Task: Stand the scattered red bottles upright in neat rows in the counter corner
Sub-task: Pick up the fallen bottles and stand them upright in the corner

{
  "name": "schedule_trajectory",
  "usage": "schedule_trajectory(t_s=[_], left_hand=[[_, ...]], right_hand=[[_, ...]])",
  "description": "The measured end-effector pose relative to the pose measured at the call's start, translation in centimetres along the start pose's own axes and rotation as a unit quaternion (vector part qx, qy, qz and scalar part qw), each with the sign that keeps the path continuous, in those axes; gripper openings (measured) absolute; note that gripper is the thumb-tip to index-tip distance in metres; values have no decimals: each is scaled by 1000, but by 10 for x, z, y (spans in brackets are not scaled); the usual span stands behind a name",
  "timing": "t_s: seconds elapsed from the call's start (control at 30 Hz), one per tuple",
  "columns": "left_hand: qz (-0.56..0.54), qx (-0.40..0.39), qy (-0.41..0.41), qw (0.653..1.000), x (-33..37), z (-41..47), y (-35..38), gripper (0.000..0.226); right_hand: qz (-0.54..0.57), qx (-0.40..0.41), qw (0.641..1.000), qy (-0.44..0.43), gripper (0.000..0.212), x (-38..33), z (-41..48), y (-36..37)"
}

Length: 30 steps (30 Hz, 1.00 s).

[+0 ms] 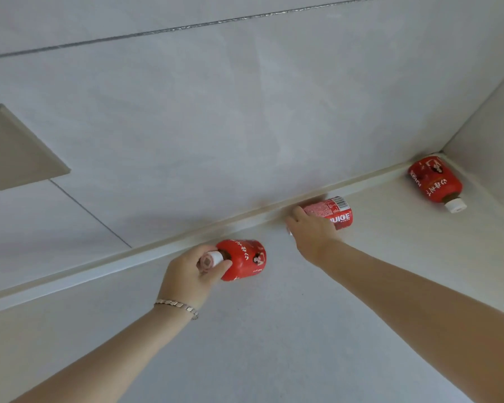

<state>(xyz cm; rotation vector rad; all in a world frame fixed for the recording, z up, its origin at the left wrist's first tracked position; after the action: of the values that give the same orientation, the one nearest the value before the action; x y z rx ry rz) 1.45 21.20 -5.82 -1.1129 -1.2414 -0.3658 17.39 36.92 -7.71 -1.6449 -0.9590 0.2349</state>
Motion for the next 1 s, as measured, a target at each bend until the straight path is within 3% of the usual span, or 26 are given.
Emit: schedule_trajectory(t_s=[0.1, 0.3, 0.4, 0.5, 0.6, 0.73, 1.0], left_hand=[[5, 14, -43, 999, -4, -15, -21, 20], [21, 30, -117, 992, -26, -57, -58, 19], [29, 41, -126, 991, -31, -76, -75, 20], [18, 72, -141, 987, -33, -106, -93, 22], [-9, 96, -162, 982, -40, -143, -107, 23], [-19, 90, -177, 980, -49, -191, -132, 22], [-19, 111, -190, 975, -89, -276, -241, 22]], right_hand=[[-108, -26, 994, 5, 64, -11, 7, 5], [-148, -12, 988, 30, 48, -23, -7, 8], [-86, -11, 995, 42, 50, -21, -32, 3], [50, 8, 997, 61, 50, -19, -73, -19], [165, 7, 986, 12, 46, -40, -113, -43], [260, 1, 964, -60, 35, -104, -151, -79], [294, -16, 941, -165, 34, -286, -202, -136]])
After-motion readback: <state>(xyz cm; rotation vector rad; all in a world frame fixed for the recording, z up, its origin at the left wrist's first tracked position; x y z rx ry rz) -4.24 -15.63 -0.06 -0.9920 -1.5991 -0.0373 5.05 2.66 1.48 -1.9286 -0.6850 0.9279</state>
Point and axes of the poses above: each hand's wrist, its own z-axis towards the middle knuckle, its own y-axis out of the palm, x = y × z, the point moved 4 cm from there along z, towards the middle knuckle, and after that the axes turned 15 degrees about -z, right-handed, at the moved point
